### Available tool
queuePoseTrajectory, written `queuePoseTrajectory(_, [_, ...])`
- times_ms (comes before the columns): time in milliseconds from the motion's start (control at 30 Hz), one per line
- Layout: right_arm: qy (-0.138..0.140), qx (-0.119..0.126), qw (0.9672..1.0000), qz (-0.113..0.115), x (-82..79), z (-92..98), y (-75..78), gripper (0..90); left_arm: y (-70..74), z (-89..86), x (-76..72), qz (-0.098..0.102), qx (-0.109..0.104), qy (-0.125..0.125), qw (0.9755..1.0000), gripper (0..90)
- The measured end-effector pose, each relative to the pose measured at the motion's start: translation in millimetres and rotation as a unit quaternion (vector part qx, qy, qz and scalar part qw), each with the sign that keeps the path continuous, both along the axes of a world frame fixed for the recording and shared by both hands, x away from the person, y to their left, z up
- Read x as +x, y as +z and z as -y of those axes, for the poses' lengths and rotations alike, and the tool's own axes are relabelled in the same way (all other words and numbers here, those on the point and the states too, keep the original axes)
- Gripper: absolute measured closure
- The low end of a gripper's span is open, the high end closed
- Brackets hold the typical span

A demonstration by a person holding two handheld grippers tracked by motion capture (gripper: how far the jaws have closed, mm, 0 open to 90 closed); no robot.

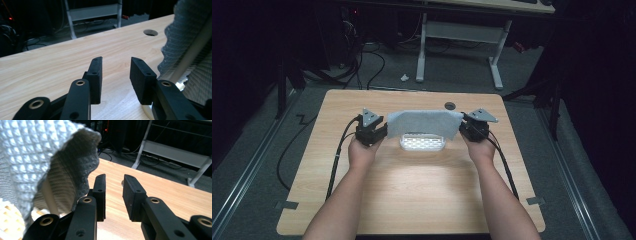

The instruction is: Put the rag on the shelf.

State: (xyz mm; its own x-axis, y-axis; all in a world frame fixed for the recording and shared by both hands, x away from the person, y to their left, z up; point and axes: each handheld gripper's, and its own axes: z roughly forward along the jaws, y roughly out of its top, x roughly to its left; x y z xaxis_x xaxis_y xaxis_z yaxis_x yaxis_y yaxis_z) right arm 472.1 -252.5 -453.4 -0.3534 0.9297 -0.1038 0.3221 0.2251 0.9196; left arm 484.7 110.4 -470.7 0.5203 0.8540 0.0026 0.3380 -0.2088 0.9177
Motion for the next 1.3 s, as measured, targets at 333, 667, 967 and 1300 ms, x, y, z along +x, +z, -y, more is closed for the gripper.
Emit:
queuePoseTrajectory(333, [-0.021,-0.007,0.9997,0.002,-3.6,16.4,6.5,71.2,4.2,-17.2,0.3,0.000,0.004,0.016,0.9999,62.9])
queuePoseTrajectory(667, [-0.013,-0.012,0.9997,0.015,-20.0,23.8,15.4,69.1,10.1,-34.7,-10.8,0.001,0.010,0.028,0.9995,61.6])
queuePoseTrajectory(967, [-0.013,-0.004,0.9997,0.019,-45.2,28.5,18.4,65.5,13.2,-39.5,-33.5,-0.009,-0.015,0.025,0.9995,58.0])
queuePoseTrajectory(1300, [0.008,0.000,0.9999,0.007,-96.9,24.1,21.0,57.1,0.4,-44.5,-88.5,-0.027,-0.012,-0.014,0.9995,50.2])
